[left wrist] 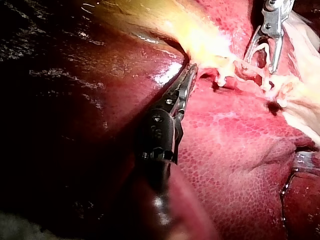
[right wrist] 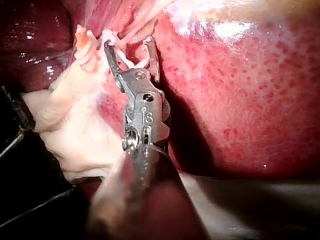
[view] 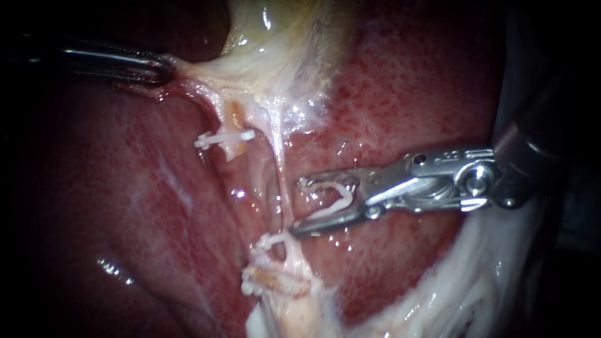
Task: Clipping second clip right tube
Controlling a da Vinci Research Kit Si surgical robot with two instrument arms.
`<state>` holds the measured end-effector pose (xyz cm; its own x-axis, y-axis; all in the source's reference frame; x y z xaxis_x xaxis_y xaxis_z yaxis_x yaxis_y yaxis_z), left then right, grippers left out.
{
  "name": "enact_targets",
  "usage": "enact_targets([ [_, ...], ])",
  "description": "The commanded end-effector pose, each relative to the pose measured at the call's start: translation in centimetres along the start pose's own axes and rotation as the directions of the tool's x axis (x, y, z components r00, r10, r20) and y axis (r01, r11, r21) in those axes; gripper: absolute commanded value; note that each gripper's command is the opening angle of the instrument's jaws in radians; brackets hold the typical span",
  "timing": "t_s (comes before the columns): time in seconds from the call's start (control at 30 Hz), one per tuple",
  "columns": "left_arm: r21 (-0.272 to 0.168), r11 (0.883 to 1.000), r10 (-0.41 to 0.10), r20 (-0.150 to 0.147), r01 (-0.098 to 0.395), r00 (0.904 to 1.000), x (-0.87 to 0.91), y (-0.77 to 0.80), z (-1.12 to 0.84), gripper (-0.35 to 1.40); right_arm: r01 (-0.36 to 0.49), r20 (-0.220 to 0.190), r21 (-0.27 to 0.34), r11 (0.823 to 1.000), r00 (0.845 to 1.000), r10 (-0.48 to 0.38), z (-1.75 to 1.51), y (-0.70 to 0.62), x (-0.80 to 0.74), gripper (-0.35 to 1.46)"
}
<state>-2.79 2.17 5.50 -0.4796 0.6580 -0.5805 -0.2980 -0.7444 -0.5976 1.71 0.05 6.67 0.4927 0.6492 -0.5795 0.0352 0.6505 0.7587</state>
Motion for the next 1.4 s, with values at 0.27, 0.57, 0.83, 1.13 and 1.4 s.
enact_targets([
  [0.27,0.001,1.0,-0.006,0.0,0.006,1.0,0.0,0.0,0.0,-0.35,-0.096,-0.097,0.152,0.984,0.989,0.111,0.16,0.05,0.04,0.48],
  [0.57,0.0,1.0,-0.011,0.0,0.011,0.9999,0.0,0.0,0.0,-0.35,-0.117,-0.181,0.317,0.941,0.967,0.181,0.19,-0.03,0.13,0.45],
  [0.83,0.001,1.0,-0.011,0.0,0.011,0.9999,-0.01,-0.01,0.01,-0.35,-0.104,-0.203,0.365,0.925,0.961,0.188,0.13,-0.1,0.2,0.23],
  [1.13,0.001,1.0,-0.016,0.0,0.016,0.9999,-0.02,-0.01,0.02,-0.35,-0.105,-0.217,0.373,0.922,0.956,0.196,0.03,-0.07,0.24,-0.1],
  [1.4,0.001,1.0,-0.016,0.0,0.016,0.9999,-0.02,-0.01,0.02,-0.35,-0.145,-0.205,0.382,0.913,0.95,0.237,-0.03,-0.07,0.24,-0.35],
])
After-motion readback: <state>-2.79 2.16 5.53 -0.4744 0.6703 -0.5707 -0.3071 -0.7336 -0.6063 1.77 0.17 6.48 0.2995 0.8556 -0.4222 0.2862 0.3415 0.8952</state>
